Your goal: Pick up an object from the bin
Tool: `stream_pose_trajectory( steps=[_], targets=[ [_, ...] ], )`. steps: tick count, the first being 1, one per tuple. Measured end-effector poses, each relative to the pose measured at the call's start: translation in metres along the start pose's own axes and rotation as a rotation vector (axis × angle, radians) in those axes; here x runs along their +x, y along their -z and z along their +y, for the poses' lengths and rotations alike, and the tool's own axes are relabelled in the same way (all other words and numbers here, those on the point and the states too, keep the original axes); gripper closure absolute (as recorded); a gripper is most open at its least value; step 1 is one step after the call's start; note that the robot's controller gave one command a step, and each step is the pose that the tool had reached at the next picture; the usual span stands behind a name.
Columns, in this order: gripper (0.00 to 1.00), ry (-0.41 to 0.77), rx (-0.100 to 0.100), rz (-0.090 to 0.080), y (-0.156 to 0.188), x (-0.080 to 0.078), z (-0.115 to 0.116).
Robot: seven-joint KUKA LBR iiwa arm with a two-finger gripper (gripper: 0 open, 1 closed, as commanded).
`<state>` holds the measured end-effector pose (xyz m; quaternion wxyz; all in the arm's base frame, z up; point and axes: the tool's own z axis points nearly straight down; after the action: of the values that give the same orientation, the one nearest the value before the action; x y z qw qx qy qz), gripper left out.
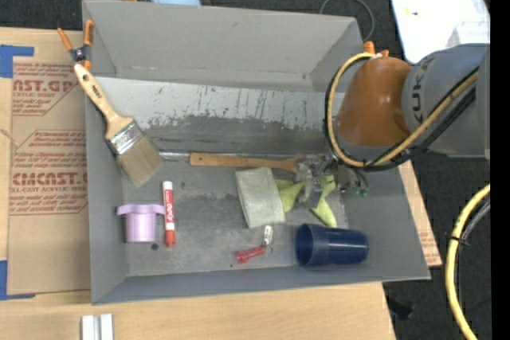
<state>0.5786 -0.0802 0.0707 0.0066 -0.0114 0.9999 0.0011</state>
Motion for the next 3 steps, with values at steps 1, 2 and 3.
stream_pose_trajectory(
  steps=[1,2,3],
  targets=[
    [1.00,-0.001,0.000,0.000,0.000,0.000,0.000],
    [1.00,-0.001,-0.001,0.008,0.014,0.002,0.001],
    [1.00,0.000,-0.001,0.004,0.038,0.001,0.001]
  ],
)
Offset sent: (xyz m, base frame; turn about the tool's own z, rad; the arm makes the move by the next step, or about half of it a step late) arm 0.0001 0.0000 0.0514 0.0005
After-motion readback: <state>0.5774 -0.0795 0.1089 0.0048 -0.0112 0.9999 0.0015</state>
